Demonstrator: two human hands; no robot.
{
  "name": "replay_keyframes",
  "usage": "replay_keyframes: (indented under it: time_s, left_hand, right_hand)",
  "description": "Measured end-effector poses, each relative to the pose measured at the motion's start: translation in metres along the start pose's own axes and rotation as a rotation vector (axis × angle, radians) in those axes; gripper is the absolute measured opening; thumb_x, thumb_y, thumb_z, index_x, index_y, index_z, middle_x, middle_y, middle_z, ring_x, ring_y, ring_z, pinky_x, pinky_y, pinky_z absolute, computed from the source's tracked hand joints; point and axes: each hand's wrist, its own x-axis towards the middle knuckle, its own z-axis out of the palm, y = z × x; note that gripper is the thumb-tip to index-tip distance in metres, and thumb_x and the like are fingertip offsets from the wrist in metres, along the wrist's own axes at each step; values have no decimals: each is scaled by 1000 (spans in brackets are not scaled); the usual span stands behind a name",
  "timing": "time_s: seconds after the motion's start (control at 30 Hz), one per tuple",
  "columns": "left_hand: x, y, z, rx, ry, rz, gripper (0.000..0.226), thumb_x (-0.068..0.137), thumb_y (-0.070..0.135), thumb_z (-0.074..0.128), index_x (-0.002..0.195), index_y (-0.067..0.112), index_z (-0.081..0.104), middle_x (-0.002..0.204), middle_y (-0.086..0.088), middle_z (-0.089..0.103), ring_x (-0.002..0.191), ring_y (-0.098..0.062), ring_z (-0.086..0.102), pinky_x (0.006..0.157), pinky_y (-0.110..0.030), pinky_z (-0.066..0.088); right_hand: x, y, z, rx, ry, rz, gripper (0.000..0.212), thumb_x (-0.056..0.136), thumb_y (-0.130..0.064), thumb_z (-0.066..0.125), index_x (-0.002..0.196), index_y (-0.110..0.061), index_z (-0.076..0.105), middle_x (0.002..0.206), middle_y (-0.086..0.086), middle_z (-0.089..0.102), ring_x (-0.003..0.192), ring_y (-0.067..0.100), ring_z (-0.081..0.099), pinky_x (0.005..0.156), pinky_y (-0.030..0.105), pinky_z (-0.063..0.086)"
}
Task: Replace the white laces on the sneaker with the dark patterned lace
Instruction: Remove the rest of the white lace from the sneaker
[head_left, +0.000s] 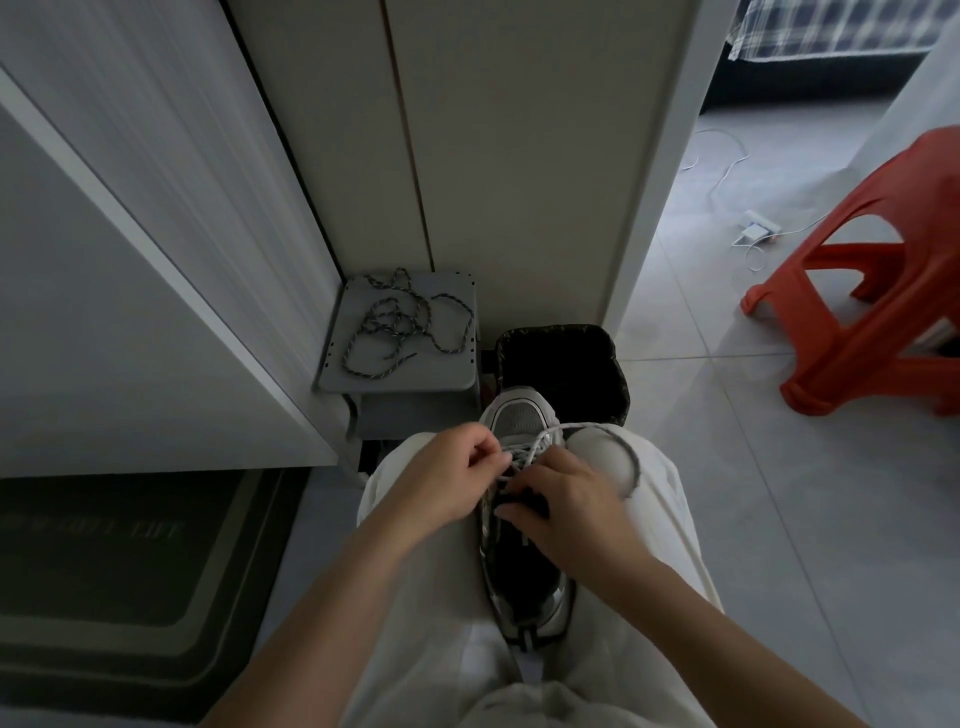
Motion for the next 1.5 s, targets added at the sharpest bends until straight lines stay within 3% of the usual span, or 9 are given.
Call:
replay_keyframes:
  time_s: [0.07,0.3,0.43,0.6,0.8,0.9,1.03,1.13,1.5]
  left_hand:
    - [0,-4,-2,-72,3,-15,18,89,27,61,72,30,56,65,3,59,56,-5,49,58,-25,42]
    - [-29,-28,15,-166,-38,-138,20,83,20,69,76,32,56,74,13,63,68,4,59,64,-10,45]
    - [-34,-24,30,-209,113,-95,16,86,19,66,78,31,59,73,10,65,69,1,60,66,-13,45]
    - [-28,-21,17,-92,267,-67,22,88,18,62,72,31,53,67,13,62,65,4,59,61,-11,41]
    - [-19,-17,-5,22,263,-37,21,88,31,57,69,35,50,70,12,63,69,-10,61,66,-37,51]
    - [-16,-19,-5,-39,267,-50,17,88,30,58,72,33,53,70,12,64,68,-14,62,66,-40,52]
    - [-22,-26,11,-165,198,-146,19,85,31,65,72,32,52,69,13,59,64,3,58,58,-11,41]
    - [-33,-31,29,-188,101,-178,24,85,27,66,68,31,51,62,15,59,59,6,57,56,-9,38]
    - [-27,-26,-24,-193,465,-196,5,87,21,62,85,17,62,79,1,67,75,-12,64,67,-30,51]
  right_hand:
    - [6,-2,4,62,-22,36,19,79,-34,70,91,-20,73,88,3,60,84,23,59,73,37,48]
    - [18,6,-4,216,60,179,18,82,-23,68,67,-16,62,72,-4,57,63,7,51,62,23,38]
    - [-3,2,1,-48,32,22,9,74,-28,69,76,-21,73,119,1,59,104,27,53,83,40,44]
    - [-14,-2,27,-97,-135,163,25,77,-45,59,101,-41,67,155,-7,16,140,23,12,108,38,14]
    - [-4,-7,30,110,-17,274,10,76,-32,63,81,-25,68,148,-9,31,135,20,19,103,35,16]
    - [-2,-7,27,-50,-54,145,21,84,-36,53,86,-21,68,145,-5,35,136,19,21,107,36,15]
    - [-11,0,20,-166,-98,43,28,87,-41,51,91,-21,70,145,-3,37,136,24,26,107,41,20]
    - [-16,2,20,-195,-170,62,28,84,-44,51,97,-24,66,151,-4,26,139,23,17,108,39,17]
    - [-11,-6,12,-157,-2,67,11,79,-30,69,78,-20,75,131,5,55,124,32,45,99,47,34]
